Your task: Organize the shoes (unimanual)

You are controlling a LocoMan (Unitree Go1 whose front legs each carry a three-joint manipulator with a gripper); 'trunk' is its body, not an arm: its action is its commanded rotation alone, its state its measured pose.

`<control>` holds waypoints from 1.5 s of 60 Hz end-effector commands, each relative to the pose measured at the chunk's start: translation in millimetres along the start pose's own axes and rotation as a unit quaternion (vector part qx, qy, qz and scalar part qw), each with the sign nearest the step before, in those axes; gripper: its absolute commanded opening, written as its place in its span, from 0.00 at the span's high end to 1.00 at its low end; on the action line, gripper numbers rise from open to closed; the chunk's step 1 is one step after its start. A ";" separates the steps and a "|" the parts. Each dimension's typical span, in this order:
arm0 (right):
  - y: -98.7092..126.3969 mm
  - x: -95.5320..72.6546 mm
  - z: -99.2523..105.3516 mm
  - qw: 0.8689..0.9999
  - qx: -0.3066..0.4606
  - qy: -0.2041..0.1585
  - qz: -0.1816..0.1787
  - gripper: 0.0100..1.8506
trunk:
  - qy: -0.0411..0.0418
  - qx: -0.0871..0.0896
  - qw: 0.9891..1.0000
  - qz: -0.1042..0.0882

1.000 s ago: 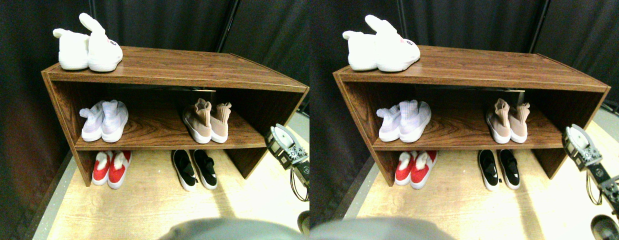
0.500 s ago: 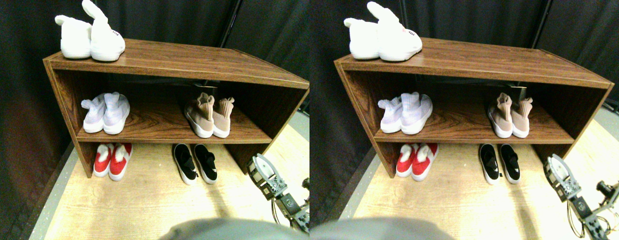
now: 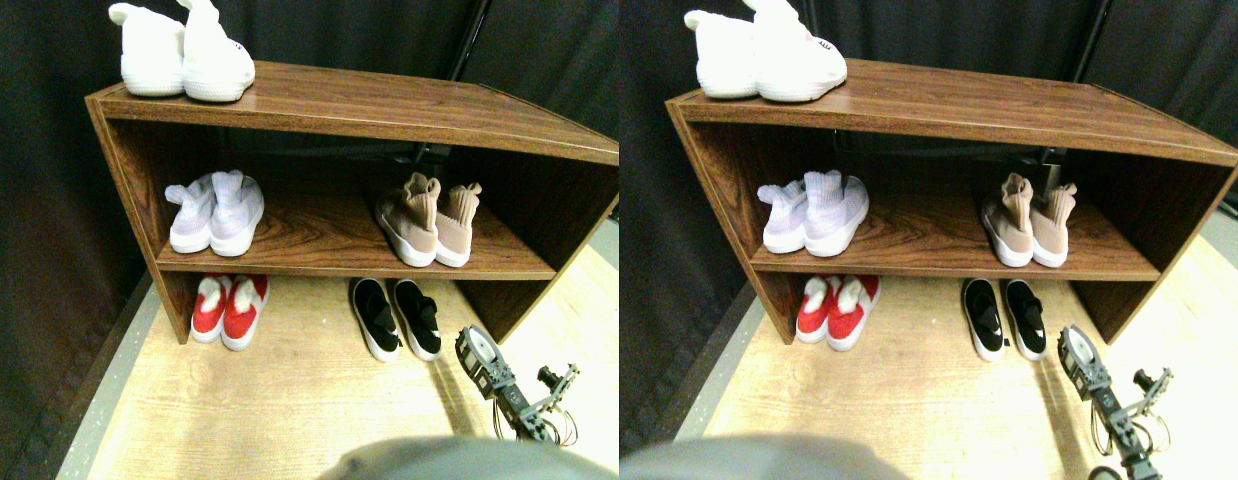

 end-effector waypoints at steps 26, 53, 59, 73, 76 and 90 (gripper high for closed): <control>-20.2 51.7 33.3 0.998 0.001 -0.047 -0.040 0.97 | 0.004 -0.017 1.000 0.012; -34.5 74.4 24.0 0.995 0.013 -0.057 -0.083 0.97 | 0.005 -0.022 1.000 0.018; -37.4 75.9 17.7 0.995 0.019 -0.049 -0.089 0.97 | 0.006 -0.023 1.000 0.019; -41.7 76.3 3.9 0.994 0.044 -0.040 -0.097 0.97 | 0.006 -0.025 0.999 0.021; -40.3 75.4 1.5 0.993 0.043 -0.042 -0.098 0.97 | 0.006 -0.025 0.999 0.021; -36.6 74.5 -3.0 0.994 0.040 -0.042 -0.095 0.97 | 0.007 -0.027 0.999 0.021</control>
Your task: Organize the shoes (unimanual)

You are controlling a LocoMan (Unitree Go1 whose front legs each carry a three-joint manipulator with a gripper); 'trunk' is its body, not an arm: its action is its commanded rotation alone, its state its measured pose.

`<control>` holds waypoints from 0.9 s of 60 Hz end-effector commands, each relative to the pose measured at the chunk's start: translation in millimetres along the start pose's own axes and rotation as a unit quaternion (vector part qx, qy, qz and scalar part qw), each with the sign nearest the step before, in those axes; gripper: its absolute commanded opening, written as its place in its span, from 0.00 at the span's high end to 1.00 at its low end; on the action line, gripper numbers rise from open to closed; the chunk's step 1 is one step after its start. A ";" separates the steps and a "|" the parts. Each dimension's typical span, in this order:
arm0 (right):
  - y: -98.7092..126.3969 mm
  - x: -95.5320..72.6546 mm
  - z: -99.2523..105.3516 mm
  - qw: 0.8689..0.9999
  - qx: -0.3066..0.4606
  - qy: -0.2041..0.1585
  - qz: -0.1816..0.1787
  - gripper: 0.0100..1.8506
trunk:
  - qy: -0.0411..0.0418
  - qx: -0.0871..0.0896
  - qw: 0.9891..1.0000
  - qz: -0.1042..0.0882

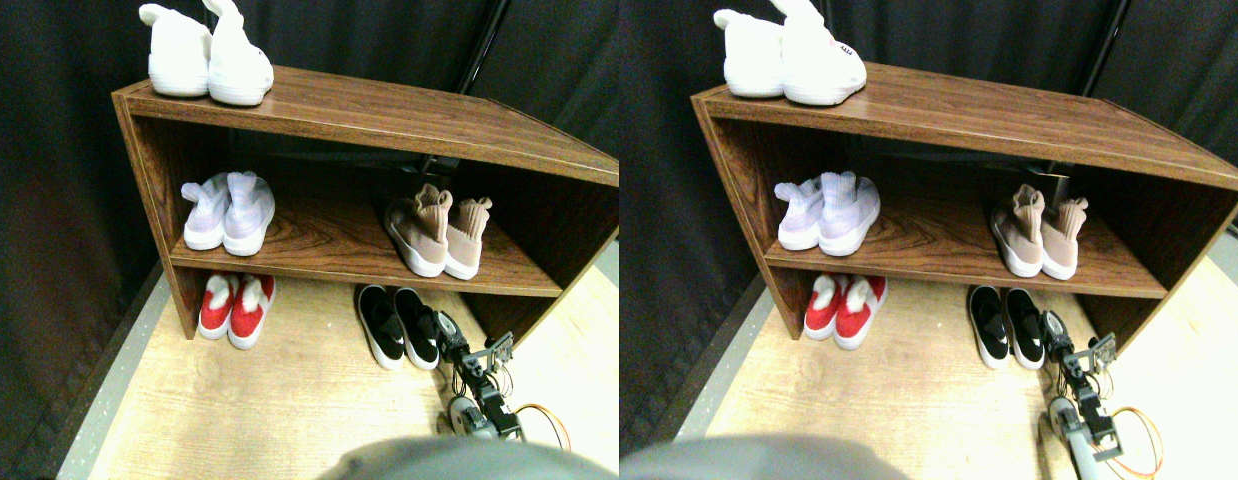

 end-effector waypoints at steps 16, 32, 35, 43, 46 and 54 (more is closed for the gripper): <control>9.2 -6.2 -10.0 1.000 -0.006 0.018 0.012 0.97 | 0.009 -0.015 1.000 0.007; 11.5 -7.0 -10.0 1.000 -0.010 0.024 0.008 0.97 | 0.007 -0.014 1.000 0.006; 11.5 -5.4 -10.8 0.999 -0.015 0.032 0.014 0.97 | 0.007 -0.014 1.000 0.006; 12.1 -4.6 -12.7 1.000 -0.013 0.023 0.011 0.97 | 0.006 -0.015 1.000 0.005; 11.9 -4.9 -12.3 0.999 -0.013 0.026 0.013 0.97 | 0.007 -0.016 1.000 0.006; 11.0 -3.5 -7.9 1.000 -0.015 0.019 0.015 0.97 | 0.006 -0.015 1.000 0.005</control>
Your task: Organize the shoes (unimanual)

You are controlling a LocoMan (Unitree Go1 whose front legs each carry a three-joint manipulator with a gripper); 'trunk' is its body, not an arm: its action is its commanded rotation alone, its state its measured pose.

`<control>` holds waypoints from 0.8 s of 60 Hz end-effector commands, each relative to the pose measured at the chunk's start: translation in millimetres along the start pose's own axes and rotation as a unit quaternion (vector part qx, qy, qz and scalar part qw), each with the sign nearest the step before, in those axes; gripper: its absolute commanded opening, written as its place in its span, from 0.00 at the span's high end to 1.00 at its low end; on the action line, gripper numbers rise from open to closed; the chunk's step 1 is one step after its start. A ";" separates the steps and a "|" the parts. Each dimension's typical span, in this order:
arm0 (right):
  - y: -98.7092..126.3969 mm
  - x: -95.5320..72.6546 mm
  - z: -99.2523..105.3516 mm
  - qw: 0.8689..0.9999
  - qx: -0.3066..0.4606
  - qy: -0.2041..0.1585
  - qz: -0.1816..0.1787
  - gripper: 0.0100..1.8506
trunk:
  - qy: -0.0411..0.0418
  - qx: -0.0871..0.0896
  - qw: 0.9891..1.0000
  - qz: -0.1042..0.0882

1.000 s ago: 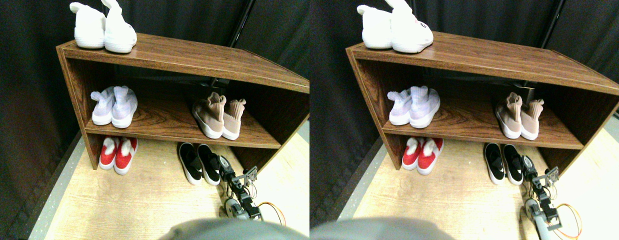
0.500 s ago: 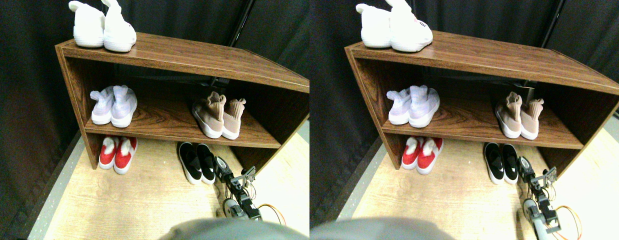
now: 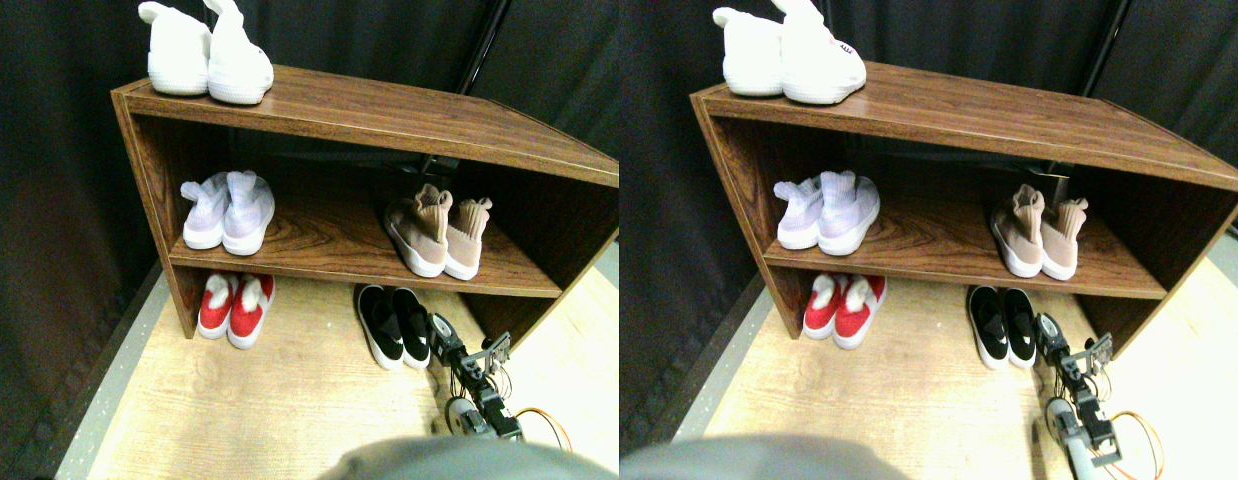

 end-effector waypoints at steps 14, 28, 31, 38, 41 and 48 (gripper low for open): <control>12.4 3.3 5.7 0.999 0.002 -0.005 0.036 0.97 | 0.004 -0.010 1.000 -0.002; 23.3 -8.4 15.8 0.997 -0.027 -0.032 0.057 0.97 | -0.002 -0.006 1.000 -0.013; 27.9 -13.9 20.2 0.997 -0.031 -0.047 0.060 0.97 | -0.004 -0.004 1.000 -0.017; 38.7 -28.9 27.9 0.996 -0.018 -0.039 0.083 0.97 | -0.009 0.000 1.000 -0.026; 42.5 -35.8 29.9 0.995 -0.023 -0.031 0.096 0.97 | -0.012 0.000 1.000 -0.028; 50.9 -53.8 33.1 0.992 -0.038 -0.026 0.120 0.97 | -0.016 0.001 0.999 -0.029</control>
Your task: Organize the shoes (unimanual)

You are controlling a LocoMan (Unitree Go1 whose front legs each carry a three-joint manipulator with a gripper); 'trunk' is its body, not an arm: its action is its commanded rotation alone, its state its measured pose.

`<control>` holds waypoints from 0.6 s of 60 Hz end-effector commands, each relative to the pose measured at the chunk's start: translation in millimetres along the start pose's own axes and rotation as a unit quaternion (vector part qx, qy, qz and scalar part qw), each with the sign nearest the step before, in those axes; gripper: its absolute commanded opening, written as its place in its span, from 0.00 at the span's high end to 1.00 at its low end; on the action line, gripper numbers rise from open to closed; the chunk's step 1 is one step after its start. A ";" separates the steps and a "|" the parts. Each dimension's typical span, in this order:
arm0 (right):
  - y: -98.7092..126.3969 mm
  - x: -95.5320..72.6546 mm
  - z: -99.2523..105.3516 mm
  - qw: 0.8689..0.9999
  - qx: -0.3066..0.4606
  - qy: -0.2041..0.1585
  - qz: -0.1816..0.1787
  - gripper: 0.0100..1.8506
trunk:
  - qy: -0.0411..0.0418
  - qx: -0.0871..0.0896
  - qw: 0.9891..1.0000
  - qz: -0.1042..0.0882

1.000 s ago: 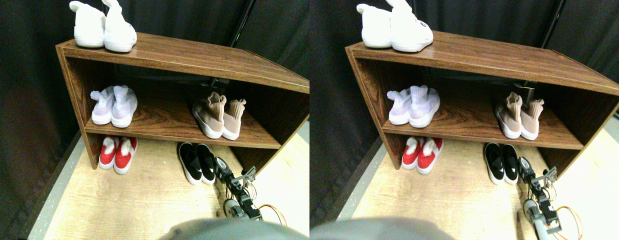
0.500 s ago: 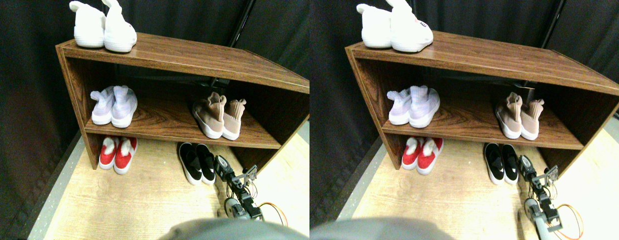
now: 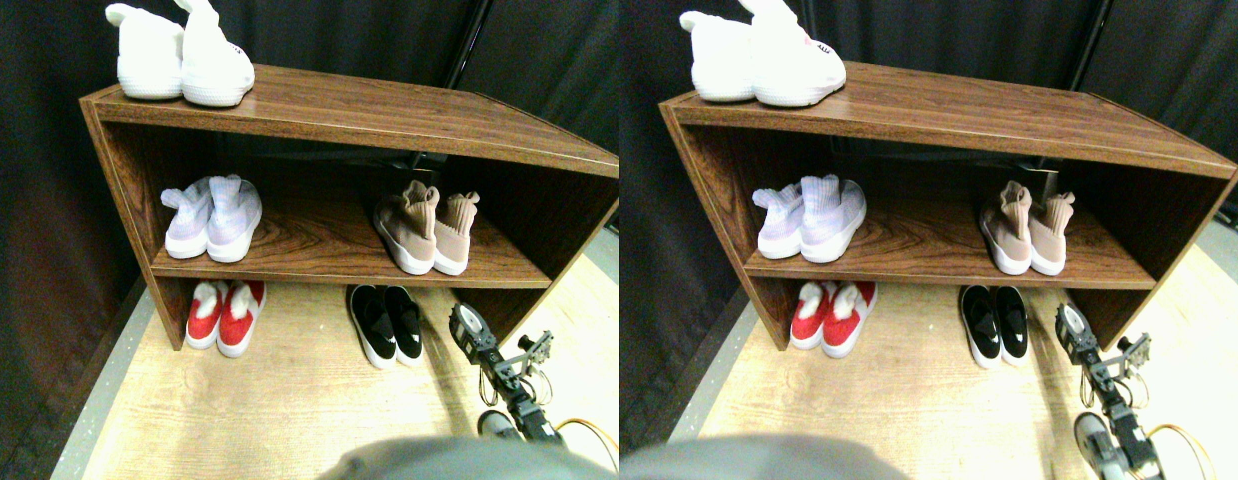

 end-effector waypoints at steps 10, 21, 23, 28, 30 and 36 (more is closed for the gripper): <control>30.1 -36.7 4.0 0.998 -0.010 0.027 0.063 0.97 | -0.016 -0.005 1.000 -0.005; 41.0 -56.5 2.5 0.993 -0.019 0.073 0.094 0.97 | -0.021 -0.004 1.000 -0.005; 45.0 -62.1 1.5 0.991 -0.023 0.081 0.101 0.97 | -0.021 -0.004 1.000 -0.005; 54.4 -74.5 -2.1 0.988 -0.030 0.096 0.119 0.97 | -0.022 -0.003 1.000 -0.005; 55.9 -76.4 -2.7 0.987 -0.031 0.096 0.121 0.97 | -0.024 -0.003 1.000 -0.005; 68.7 -91.2 -7.0 0.981 -0.043 0.114 0.150 0.97 | -0.027 -0.002 1.000 -0.006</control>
